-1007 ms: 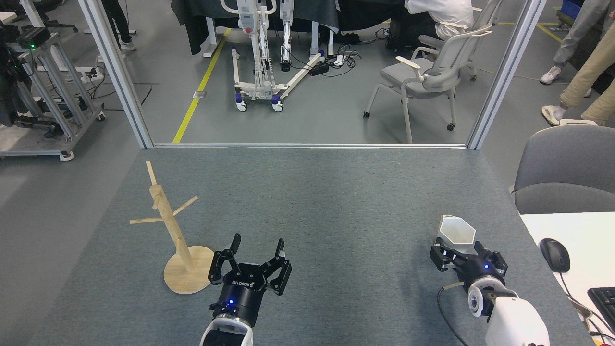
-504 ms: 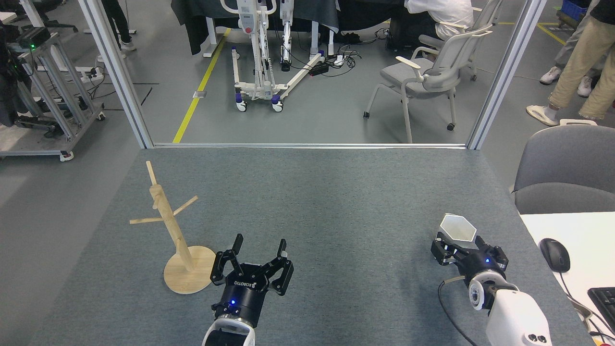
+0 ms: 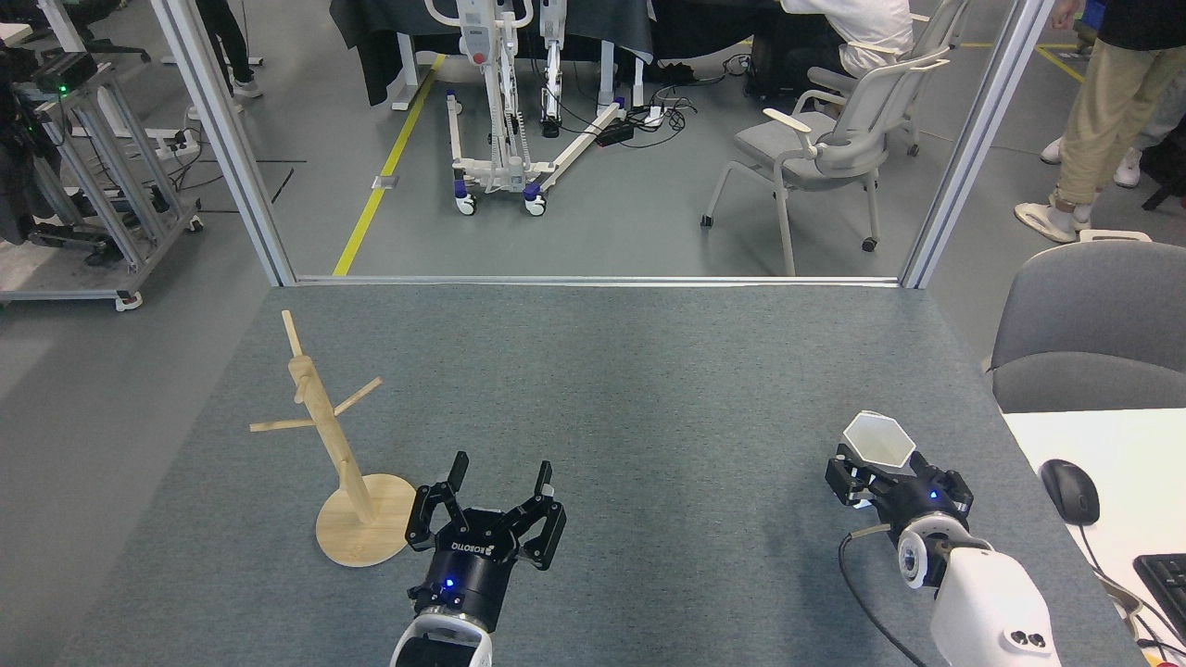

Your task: Hang cup on storage rack

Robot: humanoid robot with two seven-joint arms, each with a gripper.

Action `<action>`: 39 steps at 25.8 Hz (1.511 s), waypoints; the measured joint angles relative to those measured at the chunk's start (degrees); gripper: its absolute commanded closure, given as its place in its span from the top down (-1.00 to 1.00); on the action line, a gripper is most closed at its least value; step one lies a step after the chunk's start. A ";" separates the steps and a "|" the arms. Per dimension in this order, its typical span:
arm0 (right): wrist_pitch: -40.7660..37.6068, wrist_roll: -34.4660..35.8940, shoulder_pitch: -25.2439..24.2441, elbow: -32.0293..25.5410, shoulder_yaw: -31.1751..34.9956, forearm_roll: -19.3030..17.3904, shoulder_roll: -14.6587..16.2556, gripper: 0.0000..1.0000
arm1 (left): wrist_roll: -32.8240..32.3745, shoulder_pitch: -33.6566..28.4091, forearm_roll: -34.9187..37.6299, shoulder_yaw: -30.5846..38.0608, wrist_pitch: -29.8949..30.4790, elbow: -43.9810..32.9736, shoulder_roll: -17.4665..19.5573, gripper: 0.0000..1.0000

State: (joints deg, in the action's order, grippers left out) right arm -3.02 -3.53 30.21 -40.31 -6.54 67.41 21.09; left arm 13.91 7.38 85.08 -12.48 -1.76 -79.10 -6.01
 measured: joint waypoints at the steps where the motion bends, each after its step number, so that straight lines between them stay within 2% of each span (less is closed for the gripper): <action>1: 0.00 -0.01 0.02 0.34 -0.02 0.00 -0.09 0.98 | 0.00 0.00 0.00 0.00 -0.01 0.00 0.01 0.99; 23: 0.18 0.06 1.47 1.86 0.00 0.00 -0.31 0.94 | -0.04 -0.06 0.00 0.00 -0.07 0.04 0.03 0.99; 24: 0.11 0.07 1.50 1.85 -0.02 0.00 -0.32 0.88 | -0.04 -0.06 0.00 0.00 -0.06 0.06 0.03 0.99; 26: 0.02 0.08 1.50 1.84 -0.03 0.00 -0.34 0.48 | -0.04 -0.07 0.00 0.00 0.01 0.09 0.03 0.99; 33: -0.14 0.05 1.53 1.81 -0.13 0.00 -0.26 -0.55 | 0.08 -0.09 0.00 0.00 0.14 0.11 0.03 0.99; 35: -0.14 -0.02 1.53 1.77 -0.13 0.00 -0.22 -0.73 | 0.12 -0.09 0.00 0.00 0.21 0.11 0.03 0.99; 39: -0.14 -0.28 1.46 1.08 -0.14 0.00 -0.04 -0.82 | 0.16 -0.09 0.00 0.00 0.21 0.12 0.03 0.99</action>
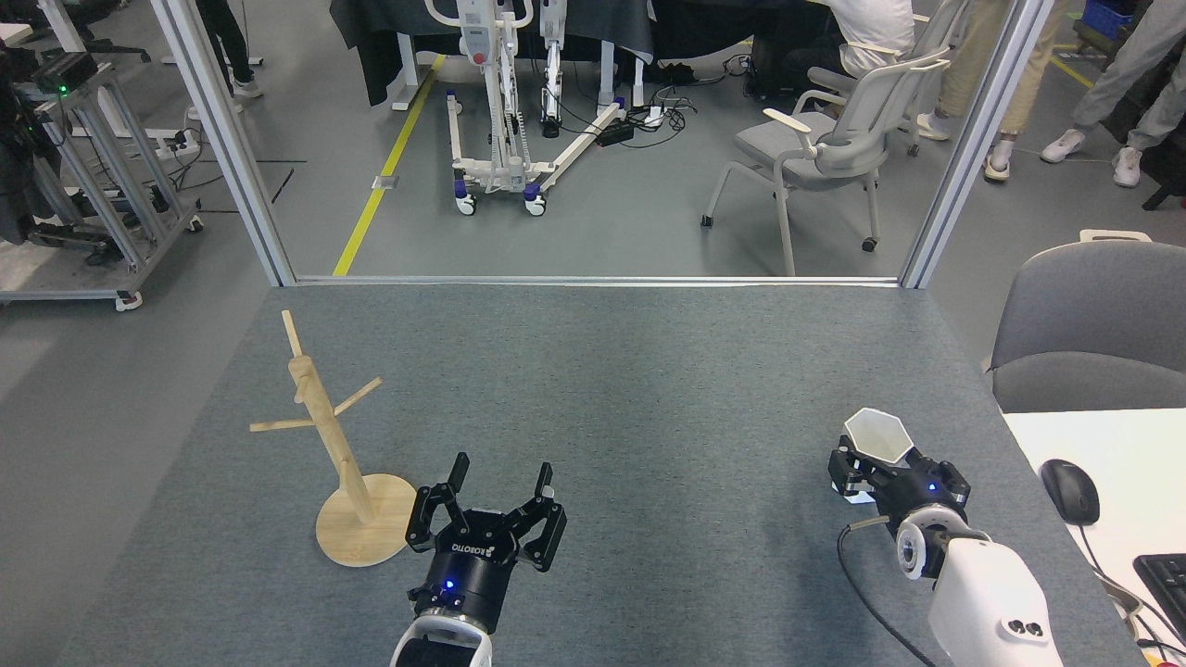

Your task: Hang cup on storage rack

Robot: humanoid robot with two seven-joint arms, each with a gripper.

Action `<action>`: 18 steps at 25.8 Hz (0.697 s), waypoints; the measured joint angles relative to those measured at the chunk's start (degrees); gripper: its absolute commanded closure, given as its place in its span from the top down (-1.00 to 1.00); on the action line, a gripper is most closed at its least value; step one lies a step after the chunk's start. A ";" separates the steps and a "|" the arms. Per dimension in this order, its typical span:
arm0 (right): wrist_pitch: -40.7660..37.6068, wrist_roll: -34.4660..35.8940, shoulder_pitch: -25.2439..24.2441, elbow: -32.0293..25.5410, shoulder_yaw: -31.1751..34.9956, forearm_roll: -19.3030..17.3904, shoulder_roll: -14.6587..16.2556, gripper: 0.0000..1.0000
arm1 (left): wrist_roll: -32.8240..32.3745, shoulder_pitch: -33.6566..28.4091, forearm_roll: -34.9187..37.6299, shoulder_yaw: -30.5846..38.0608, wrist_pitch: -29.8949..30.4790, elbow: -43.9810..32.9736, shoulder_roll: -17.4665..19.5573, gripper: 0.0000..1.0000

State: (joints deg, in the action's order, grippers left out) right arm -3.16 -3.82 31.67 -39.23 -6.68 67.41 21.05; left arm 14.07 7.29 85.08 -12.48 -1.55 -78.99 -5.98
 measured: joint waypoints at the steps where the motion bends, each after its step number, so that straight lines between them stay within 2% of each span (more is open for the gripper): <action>1: 0.01 -0.11 -0.07 -0.45 0.00 0.00 0.05 -0.82 | 0.00 0.00 0.00 0.00 0.00 0.00 0.00 0.99; 6: -0.97 0.76 -1.48 -4.21 -0.11 0.03 0.26 -0.82 | 0.02 0.00 0.00 0.00 0.00 -0.11 0.00 0.99; 10: -1.86 0.97 -4.15 -10.32 -1.47 0.03 0.31 -0.82 | 0.02 0.00 0.00 0.00 0.00 -0.21 0.00 0.99; 18: -2.87 1.17 -14.14 -30.46 -3.39 0.00 1.89 -0.82 | 0.03 0.15 0.00 -0.01 2.80 -1.20 0.04 0.99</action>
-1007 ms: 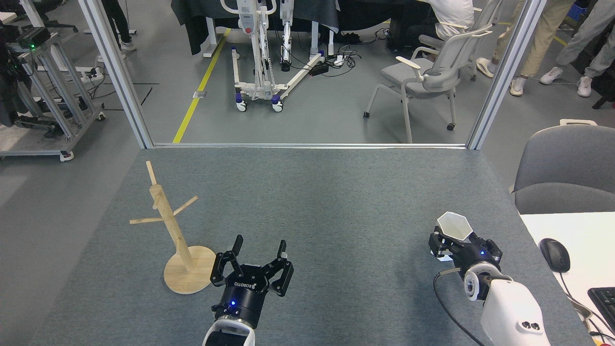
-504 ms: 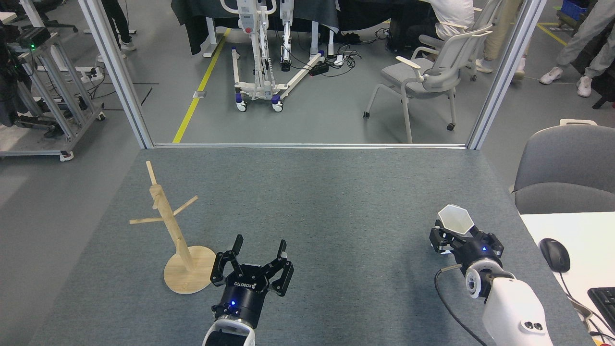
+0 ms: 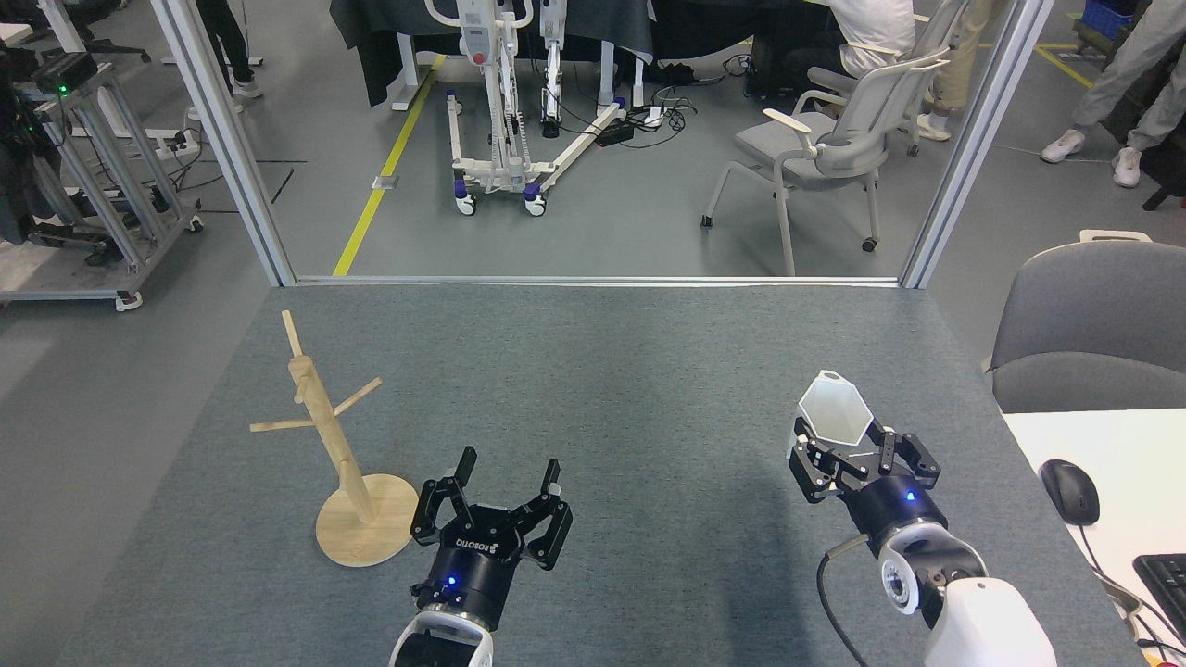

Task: Hang cup on storage rack
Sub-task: 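Lift the white cup with the right gripper toward the left gripper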

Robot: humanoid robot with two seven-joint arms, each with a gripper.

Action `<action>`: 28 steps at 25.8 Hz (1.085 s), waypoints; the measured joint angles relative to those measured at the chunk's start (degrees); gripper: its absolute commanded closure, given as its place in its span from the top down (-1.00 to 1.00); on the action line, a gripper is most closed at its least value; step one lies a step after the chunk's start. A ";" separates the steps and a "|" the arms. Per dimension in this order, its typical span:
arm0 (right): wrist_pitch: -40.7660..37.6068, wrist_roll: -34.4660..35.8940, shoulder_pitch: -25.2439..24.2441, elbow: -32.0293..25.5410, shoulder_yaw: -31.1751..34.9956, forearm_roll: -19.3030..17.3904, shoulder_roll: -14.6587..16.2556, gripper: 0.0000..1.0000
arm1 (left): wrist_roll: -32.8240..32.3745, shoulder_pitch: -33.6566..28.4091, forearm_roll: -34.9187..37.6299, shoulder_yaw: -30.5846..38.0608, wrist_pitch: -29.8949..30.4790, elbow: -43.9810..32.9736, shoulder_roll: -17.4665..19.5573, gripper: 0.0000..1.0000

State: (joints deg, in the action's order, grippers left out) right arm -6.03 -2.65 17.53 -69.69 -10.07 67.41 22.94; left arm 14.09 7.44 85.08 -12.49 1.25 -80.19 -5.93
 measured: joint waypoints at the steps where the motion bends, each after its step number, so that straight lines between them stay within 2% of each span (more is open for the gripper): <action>1: -0.78 0.00 -1.47 -2.57 -0.05 0.00 0.47 -0.82 | 0.00 -0.01 0.00 -0.02 0.27 -0.27 0.05 0.99; 7: -4.94 -0.24 -6.99 -12.62 0.23 -1.46 3.35 -0.83 | -0.09 -0.24 -0.06 -1.39 2.24 -1.71 0.39 0.98; 11: -5.58 -0.38 -7.51 -15.65 -0.27 -3.42 3.91 -0.93 | -0.48 -0.80 -0.08 -3.55 3.07 -1.81 0.52 0.98; 14: -5.58 -0.45 -7.24 -17.40 -2.04 -5.09 4.36 -1.00 | -3.07 -1.81 -0.10 -5.27 3.14 -1.47 0.54 0.98; 17: -5.18 -0.47 -5.72 -18.78 -4.35 -7.99 6.05 -1.00 | -6.63 -3.04 -0.10 -7.21 3.18 -1.15 0.51 0.98; 19: -4.52 -0.28 -4.06 -19.41 -6.68 -11.17 8.10 -1.00 | -7.98 -3.90 -0.05 -8.69 3.22 -1.13 0.33 0.98; 24: 1.49 -1.74 2.79 -19.99 -15.28 -20.14 12.42 -1.00 | -9.24 -5.70 0.27 -12.58 2.52 -1.50 -0.28 0.97; 28: 6.62 -6.69 8.73 -20.47 -21.58 -24.29 14.57 -1.00 | -10.03 -6.03 0.53 -14.33 0.06 -1.59 -0.62 0.97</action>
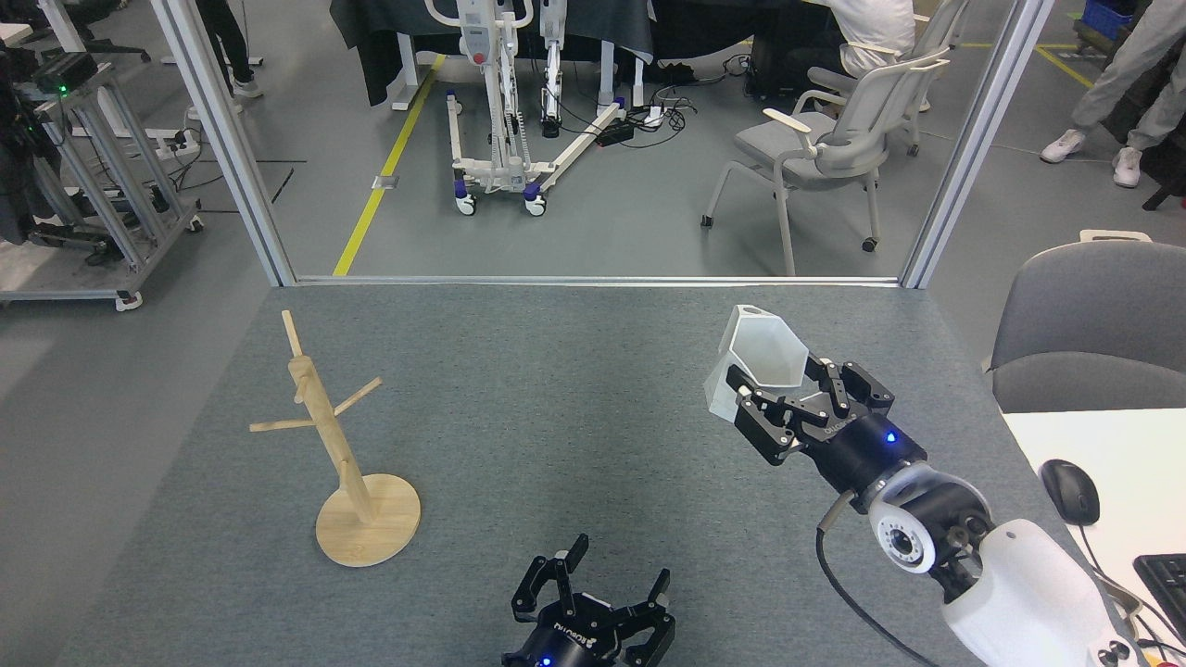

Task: Hang cup on storage rack
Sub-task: 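Lift the white cup with the right gripper toward the left gripper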

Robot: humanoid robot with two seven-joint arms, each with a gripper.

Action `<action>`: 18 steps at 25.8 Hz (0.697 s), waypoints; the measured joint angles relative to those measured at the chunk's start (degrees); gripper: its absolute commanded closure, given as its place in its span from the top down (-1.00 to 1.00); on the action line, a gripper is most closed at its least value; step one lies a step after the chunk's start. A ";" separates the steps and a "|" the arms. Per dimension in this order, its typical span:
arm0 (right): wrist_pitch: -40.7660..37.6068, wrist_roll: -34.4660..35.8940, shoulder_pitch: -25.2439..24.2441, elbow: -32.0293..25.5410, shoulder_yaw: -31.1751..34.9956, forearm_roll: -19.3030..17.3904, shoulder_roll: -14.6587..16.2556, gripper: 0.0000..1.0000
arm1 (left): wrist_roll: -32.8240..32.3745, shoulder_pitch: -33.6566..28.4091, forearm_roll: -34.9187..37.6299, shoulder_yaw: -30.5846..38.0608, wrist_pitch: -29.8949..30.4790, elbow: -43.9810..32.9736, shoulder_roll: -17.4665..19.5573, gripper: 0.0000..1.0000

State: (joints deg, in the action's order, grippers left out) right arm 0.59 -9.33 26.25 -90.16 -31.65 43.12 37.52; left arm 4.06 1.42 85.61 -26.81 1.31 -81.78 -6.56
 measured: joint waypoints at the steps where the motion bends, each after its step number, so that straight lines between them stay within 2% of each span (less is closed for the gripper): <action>1: 1.13 -1.40 0.93 -0.13 -1.03 -0.69 0.30 -1.00 | -0.50 -0.02 0.02 -0.22 -0.64 -0.06 -0.07 0.96; 5: 7.66 -6.63 4.42 -0.76 -5.49 -2.23 0.89 -1.00 | -2.55 0.10 0.07 -1.66 -5.28 -0.28 -0.30 0.96; 12: 22.66 -10.49 10.99 -2.69 -14.77 -2.59 -0.26 -1.00 | -1.60 0.71 0.08 -8.41 -21.23 -0.85 -0.45 0.96; 18: 28.44 -13.17 14.55 -3.17 -18.80 -2.61 -3.34 -1.00 | 0.60 1.02 0.02 -9.71 -24.65 -1.00 -0.49 0.96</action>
State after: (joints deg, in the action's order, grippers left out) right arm 29.02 -22.50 40.81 -93.33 -50.45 40.52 34.18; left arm 4.66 2.43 85.63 -36.52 -23.34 -82.78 -7.05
